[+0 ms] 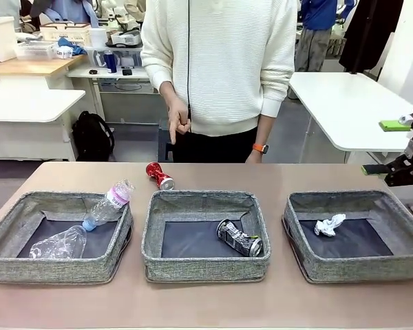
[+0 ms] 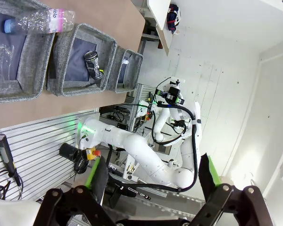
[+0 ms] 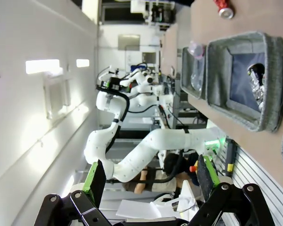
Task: Sort the waste into the appropriate baskets.
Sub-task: Pick up the waste item pointed out by the person.
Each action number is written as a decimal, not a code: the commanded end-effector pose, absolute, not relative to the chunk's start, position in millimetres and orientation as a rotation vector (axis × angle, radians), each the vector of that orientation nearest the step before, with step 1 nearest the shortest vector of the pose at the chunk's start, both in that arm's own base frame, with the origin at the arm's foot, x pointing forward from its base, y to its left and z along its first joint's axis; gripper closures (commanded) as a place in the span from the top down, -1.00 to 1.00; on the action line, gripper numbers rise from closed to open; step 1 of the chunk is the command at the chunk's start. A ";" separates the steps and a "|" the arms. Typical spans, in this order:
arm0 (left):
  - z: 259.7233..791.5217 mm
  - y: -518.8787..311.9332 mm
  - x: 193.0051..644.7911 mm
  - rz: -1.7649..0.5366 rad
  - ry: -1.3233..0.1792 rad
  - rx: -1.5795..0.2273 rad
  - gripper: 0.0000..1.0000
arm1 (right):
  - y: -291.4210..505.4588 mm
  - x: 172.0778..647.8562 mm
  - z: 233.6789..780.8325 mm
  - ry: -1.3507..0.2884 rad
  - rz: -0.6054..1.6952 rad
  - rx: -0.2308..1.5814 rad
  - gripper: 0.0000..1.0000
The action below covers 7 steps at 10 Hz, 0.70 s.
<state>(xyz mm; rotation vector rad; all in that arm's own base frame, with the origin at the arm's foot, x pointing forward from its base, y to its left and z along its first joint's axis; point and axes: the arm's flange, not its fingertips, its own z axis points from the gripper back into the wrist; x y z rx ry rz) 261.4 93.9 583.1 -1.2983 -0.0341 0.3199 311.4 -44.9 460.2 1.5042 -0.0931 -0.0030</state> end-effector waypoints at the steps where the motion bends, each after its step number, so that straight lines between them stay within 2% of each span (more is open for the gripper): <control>1: 584.9 93.2 261.0 0.306 -0.049 -1.312 1.00 | -44.3 310.8 465.2 -0.079 -0.020 1.515 1.00; 7: 584.9 93.2 261.0 0.306 -0.049 -1.312 1.00 | -44.3 310.8 465.2 -0.079 -0.020 1.515 1.00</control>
